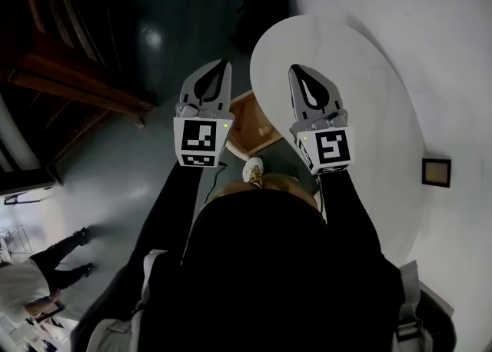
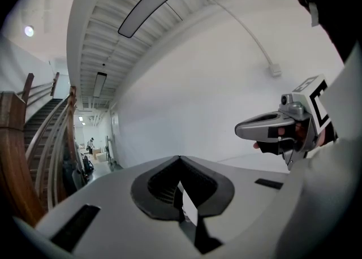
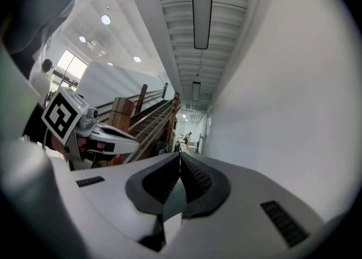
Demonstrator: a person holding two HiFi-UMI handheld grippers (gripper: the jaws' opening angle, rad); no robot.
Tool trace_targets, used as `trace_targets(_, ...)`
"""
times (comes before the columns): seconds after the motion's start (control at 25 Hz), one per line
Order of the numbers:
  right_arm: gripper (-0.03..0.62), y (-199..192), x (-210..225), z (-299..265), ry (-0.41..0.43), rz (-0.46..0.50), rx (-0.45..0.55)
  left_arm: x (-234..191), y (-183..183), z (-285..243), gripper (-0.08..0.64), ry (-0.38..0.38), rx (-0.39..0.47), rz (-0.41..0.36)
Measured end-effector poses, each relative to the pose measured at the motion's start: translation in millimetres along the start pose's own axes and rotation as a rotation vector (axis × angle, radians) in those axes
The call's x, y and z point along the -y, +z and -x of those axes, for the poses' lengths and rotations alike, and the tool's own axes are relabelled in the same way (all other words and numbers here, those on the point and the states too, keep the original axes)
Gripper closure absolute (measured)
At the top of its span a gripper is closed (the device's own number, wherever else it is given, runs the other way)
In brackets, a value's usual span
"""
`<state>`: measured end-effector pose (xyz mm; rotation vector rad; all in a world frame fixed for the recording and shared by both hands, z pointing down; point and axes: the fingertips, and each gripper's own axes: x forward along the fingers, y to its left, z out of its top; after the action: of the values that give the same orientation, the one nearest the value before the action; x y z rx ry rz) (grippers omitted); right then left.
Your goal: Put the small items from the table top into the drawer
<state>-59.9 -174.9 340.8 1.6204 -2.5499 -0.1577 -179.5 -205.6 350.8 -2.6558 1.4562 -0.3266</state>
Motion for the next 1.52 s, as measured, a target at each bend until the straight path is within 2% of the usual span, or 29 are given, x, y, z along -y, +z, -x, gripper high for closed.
trace_targets(0.28,0.565,-4,5,3,-0.020,-0.043,0.002,-2,0,-2,0.546,0.024,0.005,0.010)
trace_targets(0.84,0.566,-5,17,7,-0.072,-0.084,-0.020,0,5,0,0.546,0.026,0.006,0.010)
trace_targets(1.52,0.565,-5,10,12,-0.070,-0.097,-0.009,4,12,5,0.546,0.018,0.028,0.017)
